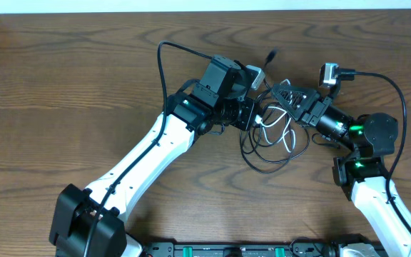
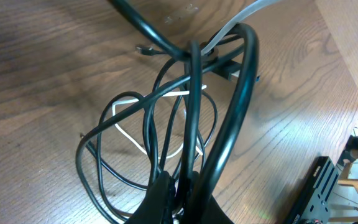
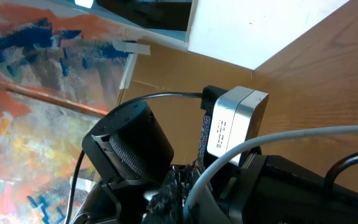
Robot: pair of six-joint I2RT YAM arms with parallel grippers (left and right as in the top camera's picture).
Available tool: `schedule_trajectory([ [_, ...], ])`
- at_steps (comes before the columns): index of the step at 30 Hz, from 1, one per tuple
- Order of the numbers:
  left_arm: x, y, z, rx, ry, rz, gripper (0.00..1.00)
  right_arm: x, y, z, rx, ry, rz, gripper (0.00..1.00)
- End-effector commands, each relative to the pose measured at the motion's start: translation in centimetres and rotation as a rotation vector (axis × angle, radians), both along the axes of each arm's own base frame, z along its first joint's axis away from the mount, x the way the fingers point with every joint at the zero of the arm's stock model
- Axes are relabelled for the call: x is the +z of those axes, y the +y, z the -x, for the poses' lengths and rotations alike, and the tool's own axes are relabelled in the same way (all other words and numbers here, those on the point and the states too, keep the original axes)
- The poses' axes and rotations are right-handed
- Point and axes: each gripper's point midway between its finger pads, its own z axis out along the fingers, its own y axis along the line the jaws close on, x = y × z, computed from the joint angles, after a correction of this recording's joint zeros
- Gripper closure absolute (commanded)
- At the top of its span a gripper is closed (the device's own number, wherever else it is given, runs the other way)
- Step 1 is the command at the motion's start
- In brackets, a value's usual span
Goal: Untangle cables
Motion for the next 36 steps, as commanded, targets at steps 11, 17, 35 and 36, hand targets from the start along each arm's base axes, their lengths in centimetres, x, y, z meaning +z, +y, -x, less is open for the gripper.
schedule_trajectory([
  [11, 1.8, 1.5, -0.3, 0.037, -0.036, -0.017, 0.92, -1.9, -0.9, -0.7, -0.07, -0.208, 0.22, 0.97],
  [17, 4.3, 4.0, 0.7, 0.046, -0.076, -0.026, 0.92, -6.4, -3.4, -2.3, -0.157, -0.096, 0.351, 0.13],
  [35, 10.3, 5.7, 3.1, 0.025, -0.236, 0.035, 0.92, -10.5, -5.2, -2.9, -0.229, 0.037, 0.459, 0.01],
  [36, 10.2, 5.8, 3.0, 0.03, -0.238, 0.03, 0.93, -10.4, -5.1, -2.8, -0.22, 0.022, 0.464, 0.01],
])
